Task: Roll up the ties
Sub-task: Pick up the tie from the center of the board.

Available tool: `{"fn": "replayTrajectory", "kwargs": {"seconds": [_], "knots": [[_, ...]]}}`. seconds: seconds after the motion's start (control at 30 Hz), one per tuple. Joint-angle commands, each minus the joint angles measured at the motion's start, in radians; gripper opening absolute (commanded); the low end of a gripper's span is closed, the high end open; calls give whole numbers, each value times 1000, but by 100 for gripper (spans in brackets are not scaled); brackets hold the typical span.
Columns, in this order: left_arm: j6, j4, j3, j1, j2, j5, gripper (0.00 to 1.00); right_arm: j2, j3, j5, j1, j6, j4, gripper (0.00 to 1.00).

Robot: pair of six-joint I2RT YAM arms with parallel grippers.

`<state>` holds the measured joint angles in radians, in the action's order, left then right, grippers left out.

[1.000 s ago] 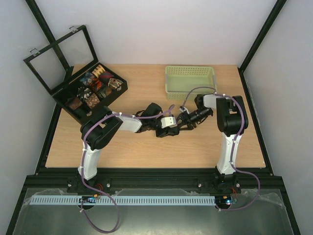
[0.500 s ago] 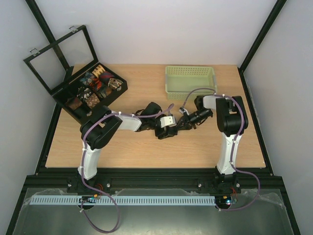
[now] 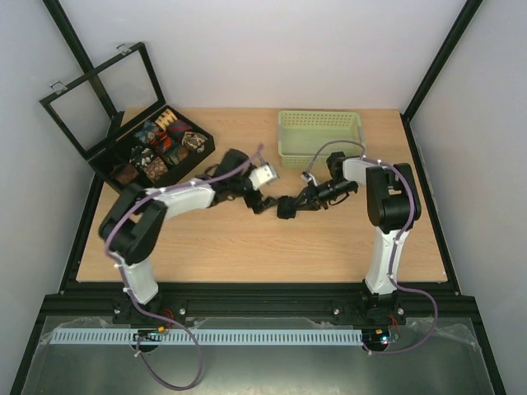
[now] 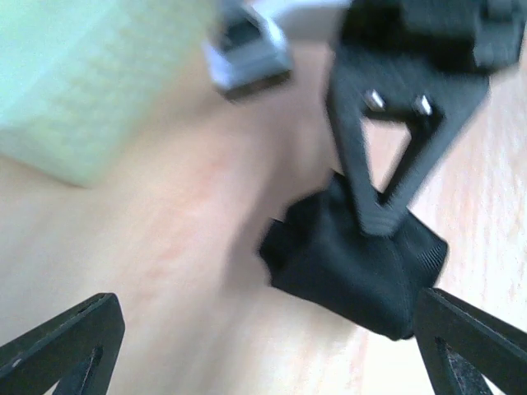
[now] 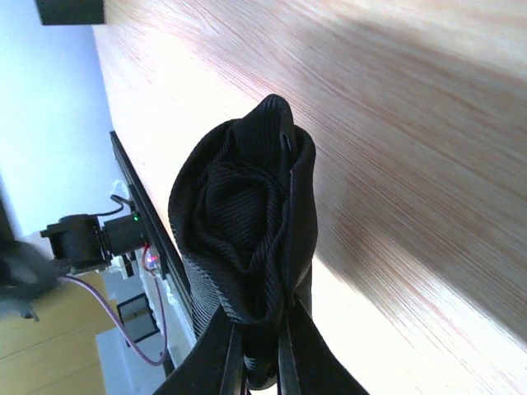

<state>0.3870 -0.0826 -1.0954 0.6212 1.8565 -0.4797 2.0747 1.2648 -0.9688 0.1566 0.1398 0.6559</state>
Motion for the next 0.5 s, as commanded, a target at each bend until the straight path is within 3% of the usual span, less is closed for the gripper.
{"fn": "replayTrajectory", "kwargs": {"seconds": [0.0,0.07,0.13,0.27,0.47], "knots": [[-147,45,-16,-120,-148,43,99,-60,54,-73,5,-71,-52,1],[-176,197,-122,-190,-142,19,99,-63,89,-101,5,-105,-79,1],[-190,366,-278,-278,-111,-120,99,-67,135,-125,6,-146,-110,1],[-275,548,-475,-443,-74,-274,99,-89,206,-165,11,-291,-260,1],[-268,759,-634,-534,-65,-391,99,-115,275,-181,54,-557,-564,1]]}}
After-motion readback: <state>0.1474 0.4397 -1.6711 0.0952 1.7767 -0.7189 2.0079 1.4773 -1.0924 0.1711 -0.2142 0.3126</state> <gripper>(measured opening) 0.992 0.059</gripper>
